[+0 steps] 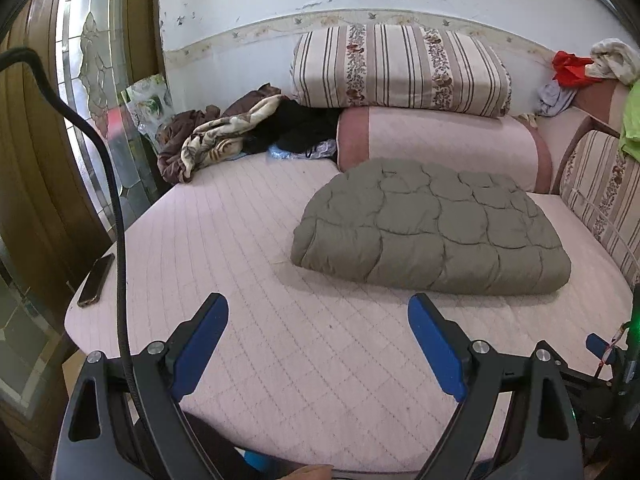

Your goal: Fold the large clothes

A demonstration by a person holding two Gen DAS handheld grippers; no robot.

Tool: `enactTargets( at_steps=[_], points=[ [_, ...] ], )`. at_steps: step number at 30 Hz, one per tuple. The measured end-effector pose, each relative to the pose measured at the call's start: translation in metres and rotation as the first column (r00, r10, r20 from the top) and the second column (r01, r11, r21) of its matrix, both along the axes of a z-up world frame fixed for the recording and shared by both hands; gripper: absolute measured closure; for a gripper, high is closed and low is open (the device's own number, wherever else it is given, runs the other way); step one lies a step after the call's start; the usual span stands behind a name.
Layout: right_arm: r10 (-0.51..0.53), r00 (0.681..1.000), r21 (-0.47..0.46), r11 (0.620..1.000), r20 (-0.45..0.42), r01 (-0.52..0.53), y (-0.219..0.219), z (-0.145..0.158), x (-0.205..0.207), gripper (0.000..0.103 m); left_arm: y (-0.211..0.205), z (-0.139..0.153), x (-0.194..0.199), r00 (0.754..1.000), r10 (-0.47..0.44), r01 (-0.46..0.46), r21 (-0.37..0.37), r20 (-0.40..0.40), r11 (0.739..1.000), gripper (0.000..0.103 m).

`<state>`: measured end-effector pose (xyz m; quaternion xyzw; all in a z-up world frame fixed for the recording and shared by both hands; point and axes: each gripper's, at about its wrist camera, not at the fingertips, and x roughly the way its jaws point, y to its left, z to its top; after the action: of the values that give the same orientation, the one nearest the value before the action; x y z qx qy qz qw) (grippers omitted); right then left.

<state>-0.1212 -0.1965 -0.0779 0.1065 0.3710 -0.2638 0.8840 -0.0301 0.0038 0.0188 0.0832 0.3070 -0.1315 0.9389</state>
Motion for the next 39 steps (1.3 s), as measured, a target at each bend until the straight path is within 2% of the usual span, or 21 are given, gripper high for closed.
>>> enactTargets(
  at_steps=[14,31,39],
  points=[
    [0.021,0.999,-0.027,0.999,-0.045,-0.023,0.015,0.01,-0.009,0.012,0.002,-0.008,0.002,0.996,0.004,-0.004,-0.004,-0.088,1.0,0.012],
    [0.052,0.993,-0.054,0.997,-0.104,-0.058,0.026,0.003,0.003,0.012,-0.001,-0.037,0.017,0.977,-0.029,0.031,0.004,-0.212,1.0,0.012],
    [0.035,0.992,-0.058,0.997,-0.123,-0.042,0.019,-0.002,0.006,0.012,-0.004,-0.045,0.02,0.972,-0.023,0.029,0.023,-0.234,0.999,0.012]
  ],
)
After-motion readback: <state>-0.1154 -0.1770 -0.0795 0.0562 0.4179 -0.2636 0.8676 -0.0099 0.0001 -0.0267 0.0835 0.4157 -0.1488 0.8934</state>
